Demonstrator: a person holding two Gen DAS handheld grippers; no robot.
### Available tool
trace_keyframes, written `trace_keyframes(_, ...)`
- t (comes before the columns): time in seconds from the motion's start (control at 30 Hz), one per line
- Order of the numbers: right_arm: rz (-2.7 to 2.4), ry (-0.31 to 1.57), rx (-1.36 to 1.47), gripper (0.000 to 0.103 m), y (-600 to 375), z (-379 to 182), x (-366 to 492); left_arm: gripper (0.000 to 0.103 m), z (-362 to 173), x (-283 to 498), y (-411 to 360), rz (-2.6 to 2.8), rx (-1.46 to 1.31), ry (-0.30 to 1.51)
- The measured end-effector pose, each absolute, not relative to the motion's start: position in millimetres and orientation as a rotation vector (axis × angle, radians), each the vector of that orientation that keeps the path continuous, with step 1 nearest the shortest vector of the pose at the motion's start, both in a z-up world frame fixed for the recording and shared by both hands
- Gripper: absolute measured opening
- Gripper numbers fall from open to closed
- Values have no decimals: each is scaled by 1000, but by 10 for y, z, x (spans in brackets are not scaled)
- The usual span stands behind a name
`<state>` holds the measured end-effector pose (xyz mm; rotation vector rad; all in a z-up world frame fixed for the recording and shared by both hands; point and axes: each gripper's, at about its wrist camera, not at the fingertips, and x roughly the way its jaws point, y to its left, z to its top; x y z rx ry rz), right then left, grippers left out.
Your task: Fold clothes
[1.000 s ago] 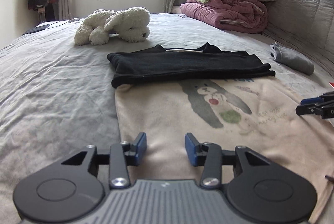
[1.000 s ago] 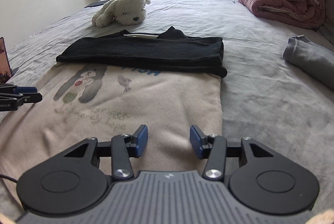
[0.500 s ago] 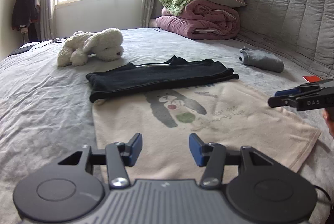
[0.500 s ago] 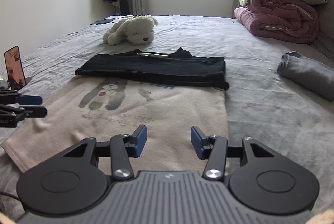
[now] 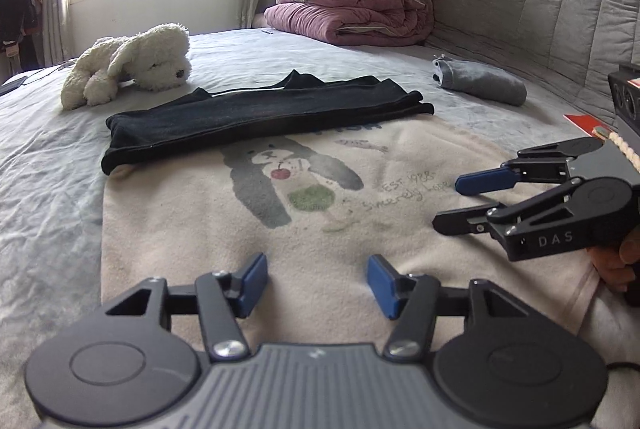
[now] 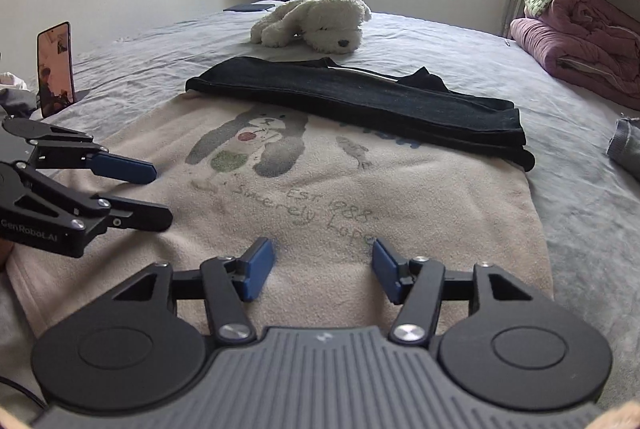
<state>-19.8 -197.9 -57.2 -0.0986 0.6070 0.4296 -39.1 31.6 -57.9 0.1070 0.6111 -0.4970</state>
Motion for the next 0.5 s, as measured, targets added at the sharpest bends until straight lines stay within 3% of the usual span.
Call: trace_keyframes(0.5,481,611,-41,60,-2600,-630,-561,58,-605,-863,969,-611,39,618)
